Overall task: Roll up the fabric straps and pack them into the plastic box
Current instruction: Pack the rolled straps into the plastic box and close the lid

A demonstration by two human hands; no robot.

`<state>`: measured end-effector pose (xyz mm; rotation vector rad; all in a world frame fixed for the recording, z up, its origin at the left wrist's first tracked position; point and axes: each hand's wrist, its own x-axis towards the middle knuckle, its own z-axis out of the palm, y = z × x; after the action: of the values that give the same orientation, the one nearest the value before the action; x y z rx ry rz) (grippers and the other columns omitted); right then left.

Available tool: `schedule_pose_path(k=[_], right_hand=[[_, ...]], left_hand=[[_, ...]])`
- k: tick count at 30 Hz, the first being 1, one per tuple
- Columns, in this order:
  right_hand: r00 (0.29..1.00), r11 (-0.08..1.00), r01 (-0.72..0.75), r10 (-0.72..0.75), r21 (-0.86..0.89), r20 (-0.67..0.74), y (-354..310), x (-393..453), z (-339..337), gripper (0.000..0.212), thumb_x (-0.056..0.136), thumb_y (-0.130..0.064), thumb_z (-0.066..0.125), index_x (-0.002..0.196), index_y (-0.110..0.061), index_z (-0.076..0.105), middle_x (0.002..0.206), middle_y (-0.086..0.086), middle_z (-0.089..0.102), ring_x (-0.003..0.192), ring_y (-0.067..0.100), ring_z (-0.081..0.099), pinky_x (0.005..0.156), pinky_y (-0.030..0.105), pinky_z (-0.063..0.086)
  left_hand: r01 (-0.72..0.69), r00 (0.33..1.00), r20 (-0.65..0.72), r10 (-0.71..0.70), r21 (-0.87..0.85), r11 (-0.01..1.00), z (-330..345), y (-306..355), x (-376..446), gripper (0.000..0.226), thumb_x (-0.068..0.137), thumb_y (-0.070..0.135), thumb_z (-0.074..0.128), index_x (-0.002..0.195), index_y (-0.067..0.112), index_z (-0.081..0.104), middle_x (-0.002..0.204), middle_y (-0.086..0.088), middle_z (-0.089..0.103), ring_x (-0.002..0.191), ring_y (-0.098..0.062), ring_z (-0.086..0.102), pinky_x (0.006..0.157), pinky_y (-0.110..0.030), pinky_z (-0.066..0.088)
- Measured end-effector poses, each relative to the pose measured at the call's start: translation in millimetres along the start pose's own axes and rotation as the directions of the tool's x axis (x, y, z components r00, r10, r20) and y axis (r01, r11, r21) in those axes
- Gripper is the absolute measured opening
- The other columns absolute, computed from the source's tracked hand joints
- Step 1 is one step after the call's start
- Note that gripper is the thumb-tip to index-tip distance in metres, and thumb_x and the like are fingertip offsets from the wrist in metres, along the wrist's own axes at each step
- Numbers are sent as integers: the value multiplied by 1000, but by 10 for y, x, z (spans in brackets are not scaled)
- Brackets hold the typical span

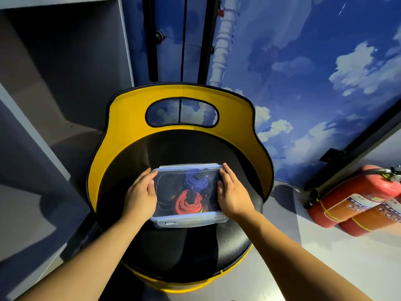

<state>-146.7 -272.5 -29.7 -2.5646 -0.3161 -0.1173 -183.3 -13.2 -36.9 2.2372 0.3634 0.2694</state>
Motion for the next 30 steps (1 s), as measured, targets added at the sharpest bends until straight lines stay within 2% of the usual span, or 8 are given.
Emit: schedule_pose_path(k=[5,8,10,13,16,20,23,30], right_hand=[[1000,1000,-10,10,-14,-1,17,-23,34,59,101,-33,30,151,-3,39,164,6,25,151,15,23,123,22,15],[1000,999,1,-1,-41,-1,25,-17,31,60,100,-35,28,150,-6,41,163,8,27,150,19,26,124,27,17],[1000,995,24,-24,-98,6,64,-10,44,61,100,-37,23,149,-10,43,163,10,29,149,24,28,124,39,22],[998,988,43,-35,-148,57,110,-12,46,64,99,-42,17,150,-11,42,164,11,25,152,29,22,124,45,20],[993,995,55,-46,-85,107,114,-65,-3,64,101,-42,23,155,-7,32,167,10,11,155,25,7,124,27,0],[986,996,63,-53,-62,158,140,-96,-15,63,107,-41,31,159,-8,17,167,8,-5,155,23,-8,121,22,-9],[982,992,83,-66,-92,176,173,-103,7,71,103,-49,28,159,-8,13,167,8,-10,154,22,-12,125,31,-6],[983,963,128,-91,-238,160,149,-142,16,78,100,-59,15,159,-9,9,167,10,-8,154,25,-10,126,35,-1]], left_hand=[[-79,996,47,75,97,992,10,-41,-14,41,106,16,40,144,20,55,161,14,32,141,-17,42,114,-32,36],[-197,980,62,187,342,919,7,-71,6,43,103,26,43,144,17,53,166,12,21,148,-22,27,120,-42,28],[-351,932,80,352,432,831,4,-69,22,46,101,33,41,138,14,59,165,6,26,153,-25,17,123,-50,20],[-567,823,232,518,290,771,21,-68,17,51,100,43,33,140,23,58,158,2,40,153,-19,16,124,-51,18],[-598,769,467,437,285,749,-24,-40,-53,60,96,70,24,151,50,29,168,8,9,154,-14,-13,125,-42,-6],[-646,721,620,308,444,621,-88,26,-144,94,71,98,30,149,62,-8,160,6,-36,143,-24,-42,121,-55,-16],[-660,721,616,317,469,588,-69,12,-147,108,61,102,37,148,62,-12,157,4,-42,142,-27,-44,119,-56,-18],[-661,736,580,350,502,558,21,-58,-151,97,76,88,44,148,61,-15,160,1,-38,143,-31,-41,121,-60,-11]])
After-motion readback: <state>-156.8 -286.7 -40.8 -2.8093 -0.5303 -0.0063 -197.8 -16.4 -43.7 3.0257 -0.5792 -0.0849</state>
